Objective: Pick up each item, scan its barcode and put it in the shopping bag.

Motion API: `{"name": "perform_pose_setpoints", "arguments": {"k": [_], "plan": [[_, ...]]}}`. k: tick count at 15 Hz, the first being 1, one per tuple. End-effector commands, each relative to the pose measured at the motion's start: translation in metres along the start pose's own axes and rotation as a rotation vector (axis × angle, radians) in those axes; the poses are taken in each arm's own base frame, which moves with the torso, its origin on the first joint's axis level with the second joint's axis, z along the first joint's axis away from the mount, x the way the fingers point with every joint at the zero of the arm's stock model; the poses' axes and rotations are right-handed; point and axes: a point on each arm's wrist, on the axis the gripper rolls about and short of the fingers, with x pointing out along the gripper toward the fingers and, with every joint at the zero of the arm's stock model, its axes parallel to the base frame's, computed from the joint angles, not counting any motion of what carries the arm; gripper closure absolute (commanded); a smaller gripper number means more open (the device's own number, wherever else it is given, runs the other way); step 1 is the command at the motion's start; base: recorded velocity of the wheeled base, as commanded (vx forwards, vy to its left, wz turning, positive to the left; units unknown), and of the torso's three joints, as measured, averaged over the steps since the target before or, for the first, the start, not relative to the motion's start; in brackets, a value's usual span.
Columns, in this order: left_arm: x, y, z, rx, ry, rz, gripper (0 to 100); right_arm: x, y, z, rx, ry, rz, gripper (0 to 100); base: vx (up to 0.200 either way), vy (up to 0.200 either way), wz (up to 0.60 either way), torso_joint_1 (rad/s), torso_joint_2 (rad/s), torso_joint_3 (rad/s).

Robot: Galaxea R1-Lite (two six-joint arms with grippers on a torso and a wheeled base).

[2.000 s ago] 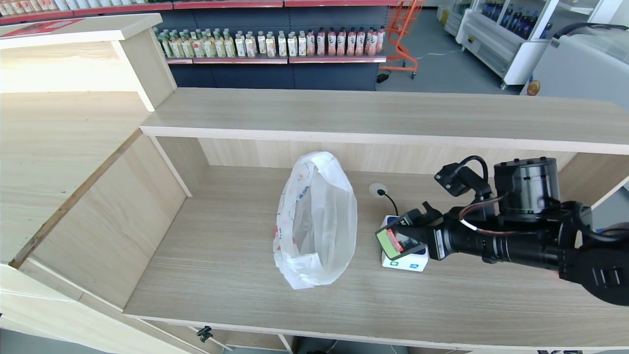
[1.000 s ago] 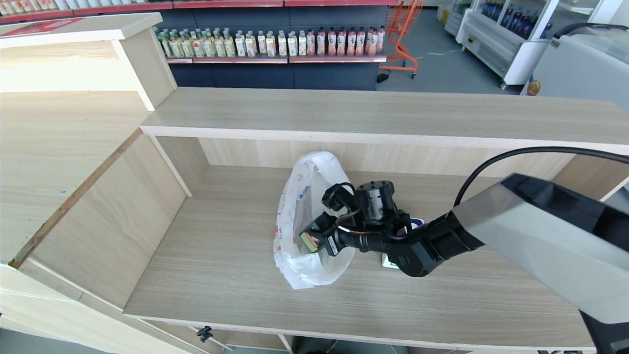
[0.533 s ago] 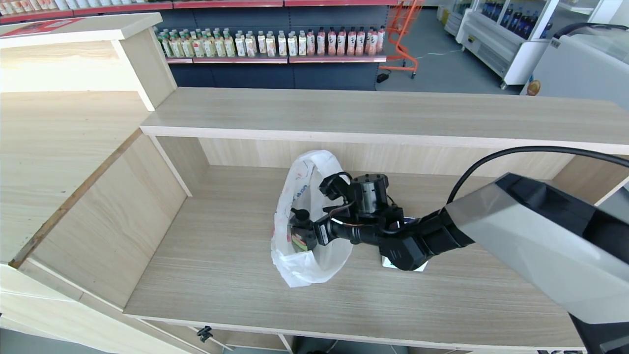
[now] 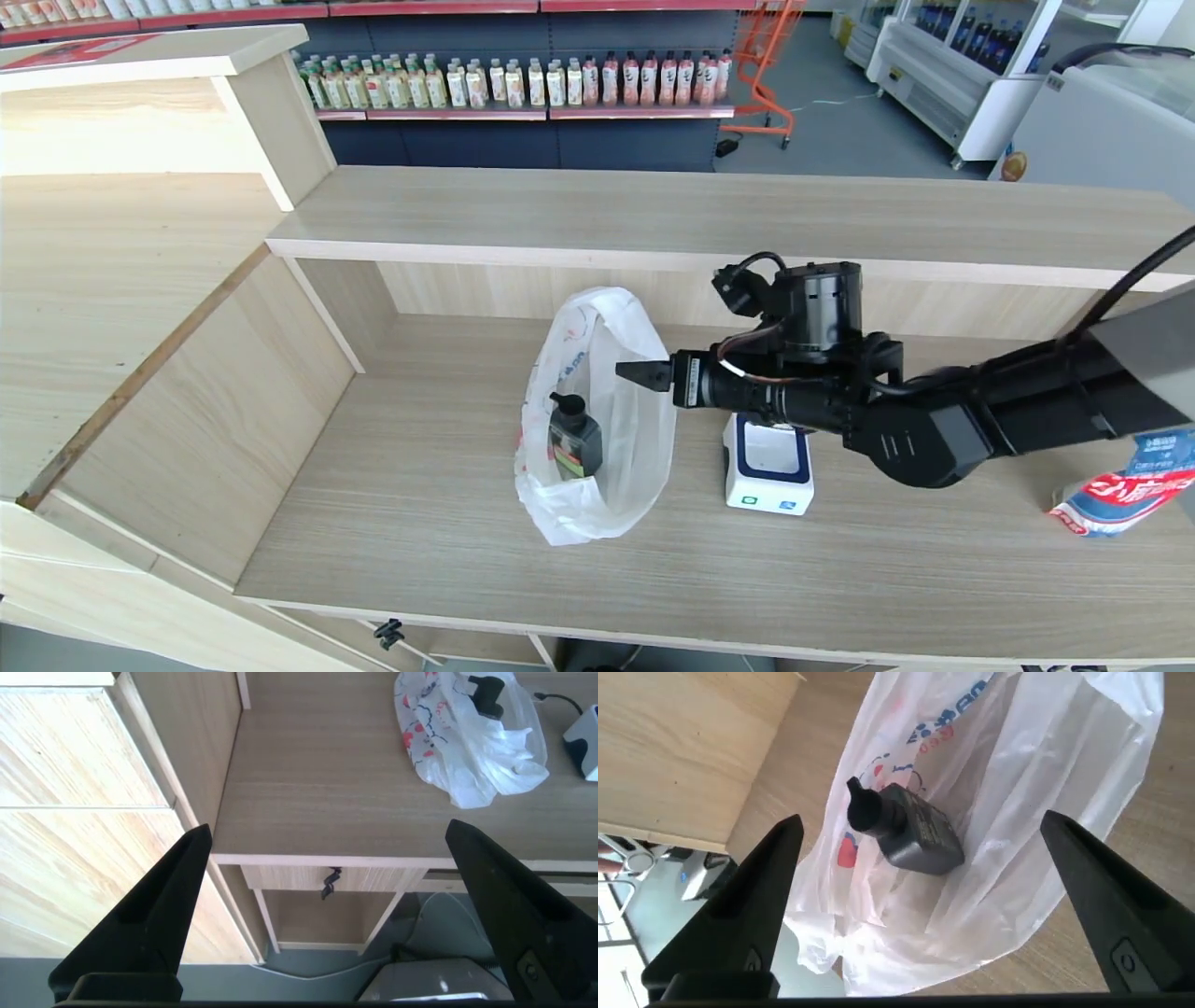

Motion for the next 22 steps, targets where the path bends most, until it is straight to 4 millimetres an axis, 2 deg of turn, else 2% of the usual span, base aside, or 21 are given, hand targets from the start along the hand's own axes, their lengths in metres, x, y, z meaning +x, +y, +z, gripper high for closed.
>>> {"name": "perform_pose_setpoints", "arguments": {"k": [1,3,4,7,9,13,16,19,22], "plan": [[0.0,0.0,0.0,0.0,0.002,0.0,0,-0.116,0.007,0.024,0.047,-0.079,-0.064,0,0.0,0.0,0.0,0.0,0.0,0.0],[0.0,0.0,0.0,0.0,0.002,0.0,0,-0.173,0.004,0.028,-0.008,-0.109,-0.147,0,0.0,0.0,0.0,0.0,0.0,0.0],[0.0,0.0,0.0,0.0,0.002,0.0,0,-0.194,0.002,0.025,-0.052,-0.109,-0.19,0,0.0,0.0,0.0,0.0,0.0,0.0],[0.0,0.0,0.0,0.0,0.002,0.0,0,-0.237,-0.007,0.009,-0.066,-0.126,-0.303,0,0.0,0.0,0.0,0.0,0.0,0.0],[0.0,0.0,0.0,0.0,0.002,0.0,0,-0.255,-0.01,-0.004,-0.034,-0.09,-0.366,0,0.0,0.0,0.0,0.0,0.0,0.0],[0.0,0.0,0.0,0.004,0.002,-0.001,0,-0.263,-0.018,-0.007,-0.01,-0.099,-0.425,0,-0.05,-0.05,0.0,0.001,0.0,0.001],[0.0,0.0,0.0,0.001,0.002,-0.001,0,-0.263,-0.019,-0.006,-0.008,-0.103,-0.433,0,-0.2,-0.2,0.0,0.007,0.0,0.004],[0.0,0.0,0.0,0.001,0.002,-0.001,0,-0.26,-0.025,-0.005,0.006,-0.103,-0.501,0,0.0,0.0,0.0,0.0,0.0,0.0],[0.0,0.0,0.0,0.001,0.002,-0.001,0,-0.254,-0.03,0.011,0.106,-0.156,-0.53,0,0.0,-0.2,0.0,0.002,0.0,0.009]]}}
